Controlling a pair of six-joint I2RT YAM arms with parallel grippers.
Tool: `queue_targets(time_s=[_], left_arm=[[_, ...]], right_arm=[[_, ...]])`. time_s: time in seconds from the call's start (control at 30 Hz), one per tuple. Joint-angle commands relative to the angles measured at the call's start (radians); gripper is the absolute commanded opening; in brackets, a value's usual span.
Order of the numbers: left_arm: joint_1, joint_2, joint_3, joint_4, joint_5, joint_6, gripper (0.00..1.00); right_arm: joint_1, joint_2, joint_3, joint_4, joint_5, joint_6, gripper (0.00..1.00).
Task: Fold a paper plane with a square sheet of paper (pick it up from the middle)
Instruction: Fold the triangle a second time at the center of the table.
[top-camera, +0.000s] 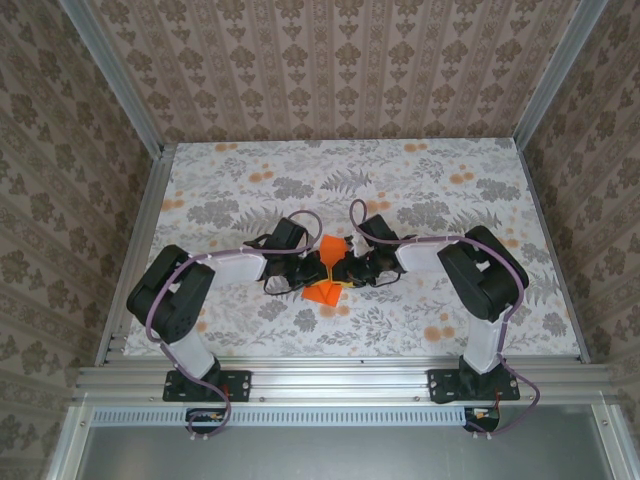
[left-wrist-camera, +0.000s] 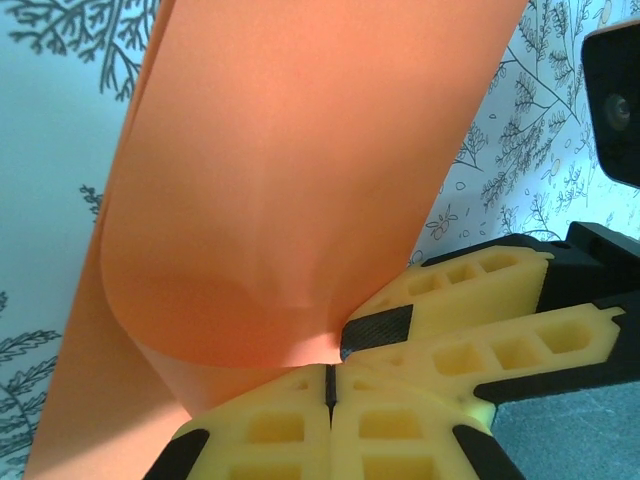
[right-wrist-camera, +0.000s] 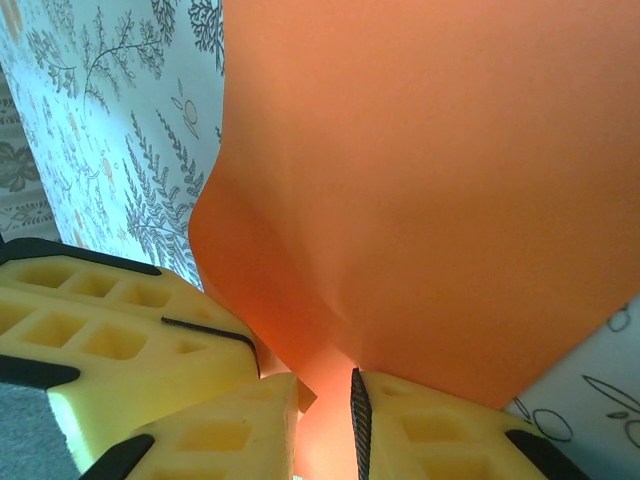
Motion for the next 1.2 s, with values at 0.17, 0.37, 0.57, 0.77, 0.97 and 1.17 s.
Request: queue_targets(time_s=[0.17, 0.37, 0.57, 0.77, 0.97, 1.17], left_arm=[[-0.006, -0.037, -0.01, -0.02, -0.013, 0.023, 0.0], [-0.006, -0.043, -0.012, -0.018, -0.013, 0.021, 0.0], [-0.006, -0.06, -0.011, -0.027, -0.022, 0.019, 0.0], [-0.004, -0.105, -0.018, -0.054, -0.047, 0.029, 0.06], [-0.003, -0.132, -0.068, -0.079, -0.093, 0.02, 0.21], [-0.004, -0.116, -0.097, -0.068, -0.094, 0.008, 0.24]], right_arm=[[0.008, 0.019, 0.001, 0.084, -0.063, 0.024, 0.23], [0.008, 0.027, -0.001, 0.1, -0.058, 0.035, 0.15], [0.007, 0.015, -0.009, 0.097, -0.023, 0.035, 0.02], [0.004, -0.008, 0.001, 0.02, 0.034, -0.021, 0.0], [-0.002, -0.019, 0.026, -0.068, 0.085, -0.097, 0.0], [-0.006, -0.032, 0.045, -0.125, 0.119, -0.143, 0.0]])
